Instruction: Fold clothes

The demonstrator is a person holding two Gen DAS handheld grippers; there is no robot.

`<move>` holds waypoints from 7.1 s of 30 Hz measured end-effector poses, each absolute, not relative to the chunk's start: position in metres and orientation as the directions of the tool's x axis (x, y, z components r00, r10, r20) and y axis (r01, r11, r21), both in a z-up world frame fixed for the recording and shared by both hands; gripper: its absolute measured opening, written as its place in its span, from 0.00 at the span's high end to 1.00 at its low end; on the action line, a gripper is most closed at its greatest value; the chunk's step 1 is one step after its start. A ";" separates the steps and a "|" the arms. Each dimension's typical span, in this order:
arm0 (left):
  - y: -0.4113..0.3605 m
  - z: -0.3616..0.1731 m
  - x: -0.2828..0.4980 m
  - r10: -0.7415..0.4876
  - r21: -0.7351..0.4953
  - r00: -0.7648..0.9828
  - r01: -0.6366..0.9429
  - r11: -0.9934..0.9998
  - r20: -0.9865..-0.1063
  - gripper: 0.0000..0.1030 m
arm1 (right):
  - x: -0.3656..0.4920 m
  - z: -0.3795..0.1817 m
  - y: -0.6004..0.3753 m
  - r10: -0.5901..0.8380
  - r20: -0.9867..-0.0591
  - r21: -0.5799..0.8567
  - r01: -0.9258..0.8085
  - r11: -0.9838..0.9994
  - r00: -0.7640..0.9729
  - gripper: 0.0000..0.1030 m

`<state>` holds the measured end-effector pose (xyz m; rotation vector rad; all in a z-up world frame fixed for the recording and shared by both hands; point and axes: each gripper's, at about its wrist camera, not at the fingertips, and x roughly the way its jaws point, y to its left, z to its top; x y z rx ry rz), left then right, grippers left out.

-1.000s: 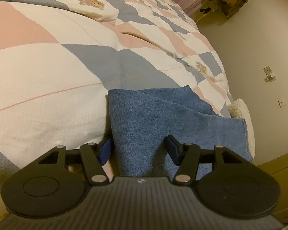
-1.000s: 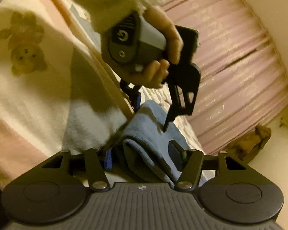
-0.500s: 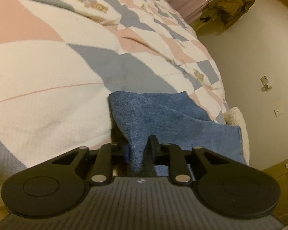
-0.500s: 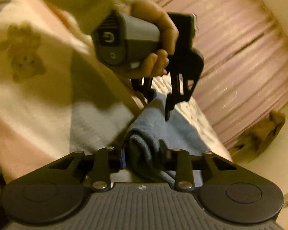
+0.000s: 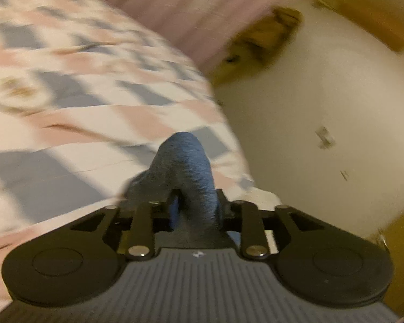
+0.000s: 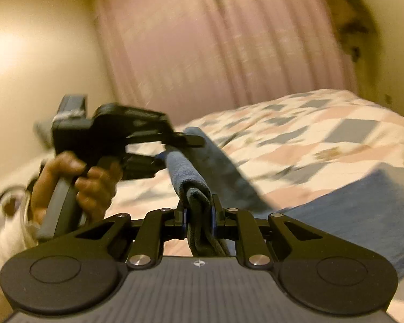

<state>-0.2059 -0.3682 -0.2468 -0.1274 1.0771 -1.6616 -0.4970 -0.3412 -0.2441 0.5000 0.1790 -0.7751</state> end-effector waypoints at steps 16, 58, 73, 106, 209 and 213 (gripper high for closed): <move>-0.416 -0.360 -0.332 -0.659 -0.502 -0.408 0.863 -0.053 -0.632 0.76 | -0.691 -0.353 -0.422 -0.718 -0.475 0.701 0.712 0.040 0.509 0.87; -0.522 -0.380 -0.278 -0.562 -0.487 -0.532 0.838 -0.245 -0.633 0.62 | -0.464 -0.378 -0.307 -0.796 -0.561 -0.365 0.795 0.484 0.227 0.32; -0.572 -0.428 -0.232 -0.472 -0.794 -0.765 0.576 -0.196 -0.438 0.86 | -0.455 -0.383 -0.313 -0.743 -0.643 -0.403 0.743 0.534 0.184 0.65; -0.377 -0.367 -0.308 -0.688 -0.440 -0.484 0.860 -0.260 -0.540 0.55 | -0.672 -0.333 -0.408 -0.792 -0.539 0.310 0.942 0.129 0.286 0.40; -0.399 -0.350 -0.292 -0.781 -0.053 -0.173 0.983 -0.177 -0.600 0.87 | -0.583 -0.348 -0.462 -0.726 -0.595 0.116 0.931 0.345 0.343 0.83; -0.345 -0.341 -0.312 -0.762 -0.016 -0.179 0.976 -0.217 -0.622 0.85 | -0.598 -0.336 -0.390 -0.729 -0.576 0.139 0.923 0.358 0.369 0.81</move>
